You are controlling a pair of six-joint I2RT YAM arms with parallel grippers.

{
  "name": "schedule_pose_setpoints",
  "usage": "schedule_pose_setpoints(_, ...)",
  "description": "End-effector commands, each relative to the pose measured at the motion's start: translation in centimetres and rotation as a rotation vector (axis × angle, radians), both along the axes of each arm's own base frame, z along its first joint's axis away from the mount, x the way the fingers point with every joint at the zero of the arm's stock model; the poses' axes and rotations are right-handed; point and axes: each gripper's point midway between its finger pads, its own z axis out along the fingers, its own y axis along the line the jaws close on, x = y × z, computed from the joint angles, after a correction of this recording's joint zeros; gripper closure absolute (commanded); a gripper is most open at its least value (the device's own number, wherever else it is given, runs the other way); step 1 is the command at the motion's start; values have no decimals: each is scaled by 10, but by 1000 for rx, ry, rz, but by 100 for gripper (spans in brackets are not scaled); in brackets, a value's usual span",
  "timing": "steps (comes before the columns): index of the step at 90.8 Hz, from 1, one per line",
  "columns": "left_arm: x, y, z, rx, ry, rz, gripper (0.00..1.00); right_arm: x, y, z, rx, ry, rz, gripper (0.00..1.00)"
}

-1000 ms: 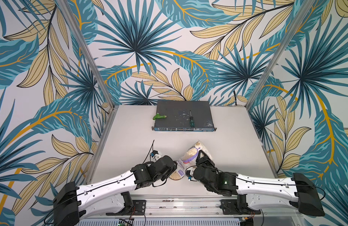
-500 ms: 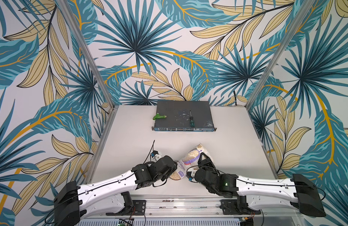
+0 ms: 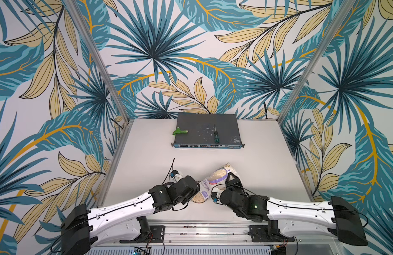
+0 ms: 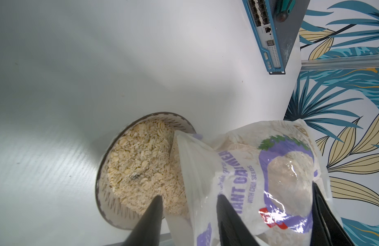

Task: Pour the oats into the breakfast bowl
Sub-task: Pour the oats into the bowl.

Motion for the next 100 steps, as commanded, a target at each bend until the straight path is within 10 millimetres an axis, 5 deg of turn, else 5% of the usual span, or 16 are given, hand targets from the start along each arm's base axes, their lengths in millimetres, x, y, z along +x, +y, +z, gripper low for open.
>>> schedule_pose_setpoints(1,3,0,5,14,-11,12,55,6,-2,19,167,-46,-81,100)
schedule_pose_setpoints(100,8,-2,8,37,-18,20,59,9,-10,-7,420,73,-149,100)
